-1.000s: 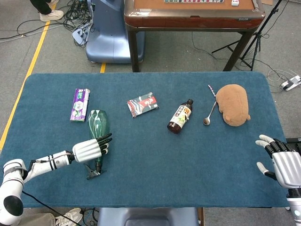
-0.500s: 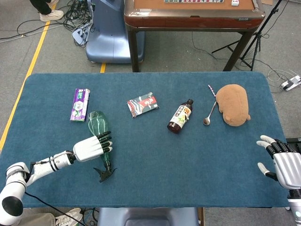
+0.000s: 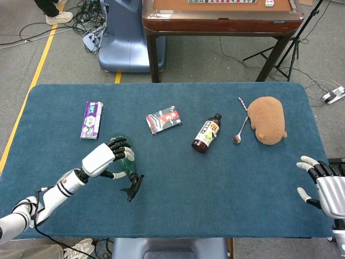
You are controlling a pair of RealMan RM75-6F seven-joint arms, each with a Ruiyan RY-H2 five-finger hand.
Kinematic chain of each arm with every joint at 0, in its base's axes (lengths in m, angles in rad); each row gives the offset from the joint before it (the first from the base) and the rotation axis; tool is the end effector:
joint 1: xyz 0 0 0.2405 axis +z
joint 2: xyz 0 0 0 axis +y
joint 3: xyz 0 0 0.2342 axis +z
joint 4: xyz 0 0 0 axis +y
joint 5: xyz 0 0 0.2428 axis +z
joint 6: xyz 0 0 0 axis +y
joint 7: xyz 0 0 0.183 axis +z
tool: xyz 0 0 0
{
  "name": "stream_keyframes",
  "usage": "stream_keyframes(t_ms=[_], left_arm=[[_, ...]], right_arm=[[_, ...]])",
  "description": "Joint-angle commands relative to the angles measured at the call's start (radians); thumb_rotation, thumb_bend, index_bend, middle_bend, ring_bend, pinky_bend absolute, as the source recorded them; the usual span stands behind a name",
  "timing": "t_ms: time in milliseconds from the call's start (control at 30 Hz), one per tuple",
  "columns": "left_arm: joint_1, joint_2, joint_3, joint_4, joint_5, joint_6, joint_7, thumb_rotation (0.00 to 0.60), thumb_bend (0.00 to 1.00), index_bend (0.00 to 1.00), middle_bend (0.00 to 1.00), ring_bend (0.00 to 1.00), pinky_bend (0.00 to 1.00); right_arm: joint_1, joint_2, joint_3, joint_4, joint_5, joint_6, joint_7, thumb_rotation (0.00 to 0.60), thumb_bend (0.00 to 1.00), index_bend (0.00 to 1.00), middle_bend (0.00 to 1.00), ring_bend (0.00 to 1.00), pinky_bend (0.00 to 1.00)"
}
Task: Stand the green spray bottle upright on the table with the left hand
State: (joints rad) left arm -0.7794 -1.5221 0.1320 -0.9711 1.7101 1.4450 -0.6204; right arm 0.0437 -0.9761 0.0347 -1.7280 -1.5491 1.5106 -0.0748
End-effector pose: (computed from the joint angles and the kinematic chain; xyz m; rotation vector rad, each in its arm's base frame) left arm -0.1634 0.3687 0.0032 -2.0835 -0.7996 -1.4932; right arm -0.2928 -0.2042 0.1489 1.4327 -0.8214 0.8331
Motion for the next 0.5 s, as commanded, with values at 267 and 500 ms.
stream_keyframes(t_ms=[267,500], left_arm=[[-0.014,0.197,-0.175,-0.443,-0.316,-0.302,-0.216,0.6,0.25,0.5,0.53,0.23,0.15],[-0.018,0.207,-0.264,-0.502,-0.482,-0.448,-0.248,0.6,0.25,0.49,0.53,0.22,0.15]], right_arm=[[-0.006,0.0,-0.001,0.008,0.0,0.006,0.011,0.6,0.21,0.3,0.23,0.21,0.31],[-0.009,-0.001,-0.001,0.014,-0.001,0.008,0.017,0.6,0.21,0.3,0.23,0.21,0.31]])
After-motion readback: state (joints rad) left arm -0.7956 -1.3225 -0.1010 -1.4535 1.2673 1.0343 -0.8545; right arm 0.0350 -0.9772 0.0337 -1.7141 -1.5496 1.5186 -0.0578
